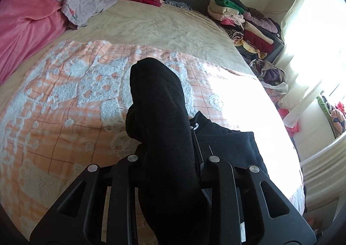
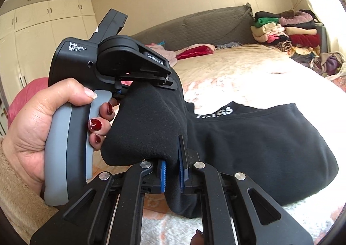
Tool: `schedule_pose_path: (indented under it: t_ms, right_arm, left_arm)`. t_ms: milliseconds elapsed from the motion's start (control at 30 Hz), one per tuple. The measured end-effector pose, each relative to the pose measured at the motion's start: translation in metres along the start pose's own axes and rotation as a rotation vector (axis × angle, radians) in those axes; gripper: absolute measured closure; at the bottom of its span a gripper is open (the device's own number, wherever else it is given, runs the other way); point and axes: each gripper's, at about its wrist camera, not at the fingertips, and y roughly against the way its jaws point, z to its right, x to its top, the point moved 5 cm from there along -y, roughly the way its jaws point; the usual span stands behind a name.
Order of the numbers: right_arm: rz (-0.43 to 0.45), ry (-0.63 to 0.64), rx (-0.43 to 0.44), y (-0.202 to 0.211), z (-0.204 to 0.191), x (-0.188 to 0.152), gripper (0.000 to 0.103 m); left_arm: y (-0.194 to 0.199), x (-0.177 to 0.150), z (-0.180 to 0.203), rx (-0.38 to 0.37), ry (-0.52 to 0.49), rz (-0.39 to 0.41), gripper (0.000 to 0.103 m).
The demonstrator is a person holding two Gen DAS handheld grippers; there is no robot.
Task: Fold small clothes
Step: 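Lift the bundle with both grippers and carry it across the blanket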
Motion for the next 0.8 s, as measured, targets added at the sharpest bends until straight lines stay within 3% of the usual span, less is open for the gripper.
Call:
schedule_pose_path:
  t_ms: [333, 800]
  right_arm:
    - [0.032, -0.053, -0.038, 0.026, 0.031, 0.003, 0.096]
    - [0.046, -0.128, -0.061, 0.039, 0.059, -0.002, 0.096]
  left_arm:
    - [-0.005, 0.000, 0.047, -0.037, -0.041, 0.020, 0.084]
    - [-0.016, -0.009, 0.084, -0.071, -0.088, 0.009, 0.084]
